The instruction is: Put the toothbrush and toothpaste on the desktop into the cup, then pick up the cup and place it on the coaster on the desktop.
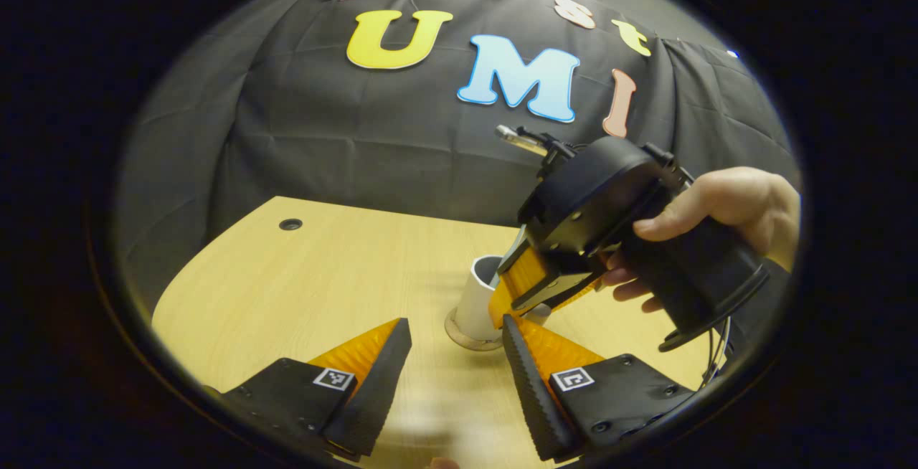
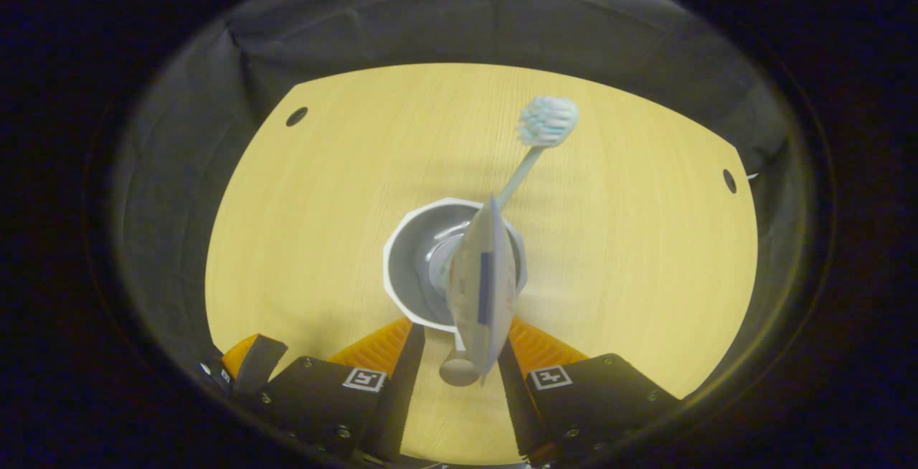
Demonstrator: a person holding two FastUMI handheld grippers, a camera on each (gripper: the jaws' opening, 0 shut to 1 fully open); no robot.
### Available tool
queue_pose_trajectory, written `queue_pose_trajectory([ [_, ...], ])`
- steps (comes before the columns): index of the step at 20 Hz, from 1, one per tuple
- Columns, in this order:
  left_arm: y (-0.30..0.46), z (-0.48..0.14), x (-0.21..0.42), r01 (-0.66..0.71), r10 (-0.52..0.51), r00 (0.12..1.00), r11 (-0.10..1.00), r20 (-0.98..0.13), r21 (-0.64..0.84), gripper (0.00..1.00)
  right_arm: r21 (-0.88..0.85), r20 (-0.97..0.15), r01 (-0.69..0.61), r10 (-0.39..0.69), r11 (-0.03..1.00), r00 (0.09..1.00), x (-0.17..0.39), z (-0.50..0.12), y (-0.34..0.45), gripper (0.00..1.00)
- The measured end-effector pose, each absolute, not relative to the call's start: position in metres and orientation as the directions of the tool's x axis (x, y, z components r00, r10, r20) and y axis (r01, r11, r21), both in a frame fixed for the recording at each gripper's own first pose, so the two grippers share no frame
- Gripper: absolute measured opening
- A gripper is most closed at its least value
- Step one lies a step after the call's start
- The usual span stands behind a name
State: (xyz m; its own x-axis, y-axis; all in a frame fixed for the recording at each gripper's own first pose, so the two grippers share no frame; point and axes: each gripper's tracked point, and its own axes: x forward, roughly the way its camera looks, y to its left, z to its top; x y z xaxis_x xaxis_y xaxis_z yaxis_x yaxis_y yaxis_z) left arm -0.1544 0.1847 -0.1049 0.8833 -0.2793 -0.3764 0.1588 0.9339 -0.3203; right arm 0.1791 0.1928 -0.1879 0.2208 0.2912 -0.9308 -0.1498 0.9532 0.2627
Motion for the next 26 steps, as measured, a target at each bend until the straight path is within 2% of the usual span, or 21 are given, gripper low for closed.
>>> queue_pose_trajectory([
  [2, 0.181, -0.1, -0.149, 0.168, -0.282, 0.885, 0.936, -0.37, -0.31, 0.84, 0.272, -0.915, -0.148, 0.304, 0.951, 0.265, 0.173, -0.156, 0.181, 0.71],
  [5, 0.17, -0.092, -0.147, 0.194, -0.294, 0.889, 0.936, -0.352, -0.293, 0.84, 0.276, -0.882, -0.142, 0.309, 0.951, 0.355, 0.167, -0.127, 0.161, 0.8],
  [6, 0.165, -0.085, -0.145, 0.205, -0.296, 0.893, 0.938, -0.338, -0.281, 0.84, 0.285, -0.862, -0.124, 0.31, 0.951, 0.401, 0.162, -0.119, 0.151, 0.88],
  [17, 0.123, -0.02, -0.146, 0.232, -0.284, 0.93, 0.947, -0.235, -0.223, 0.84, 0.266, -0.726, -0.062, 0.243, 0.962, 0.643, 0.124, -0.09, 0.068, 0.88],
  [21, 0.116, 0.003, -0.141, 0.232, -0.274, 0.941, 0.95, -0.199, -0.209, 0.84, 0.262, -0.638, -0.068, 0.226, 0.963, 0.736, 0.12, -0.071, 0.054, 0.89],
  [23, 0.11, 0.023, -0.139, 0.231, -0.263, 0.95, 0.955, -0.17, -0.186, 0.84, 0.222, -0.559, -0.059, 0.177, 0.973, 0.81, 0.121, -0.053, 0.039, 0.89],
  [26, 0.101, 0.041, -0.146, 0.23, -0.255, 0.957, 0.957, -0.138, -0.175, 0.84, 0.193, -0.469, -0.052, 0.139, 0.98, 0.872, 0.118, -0.034, 0.024, 0.88],
])
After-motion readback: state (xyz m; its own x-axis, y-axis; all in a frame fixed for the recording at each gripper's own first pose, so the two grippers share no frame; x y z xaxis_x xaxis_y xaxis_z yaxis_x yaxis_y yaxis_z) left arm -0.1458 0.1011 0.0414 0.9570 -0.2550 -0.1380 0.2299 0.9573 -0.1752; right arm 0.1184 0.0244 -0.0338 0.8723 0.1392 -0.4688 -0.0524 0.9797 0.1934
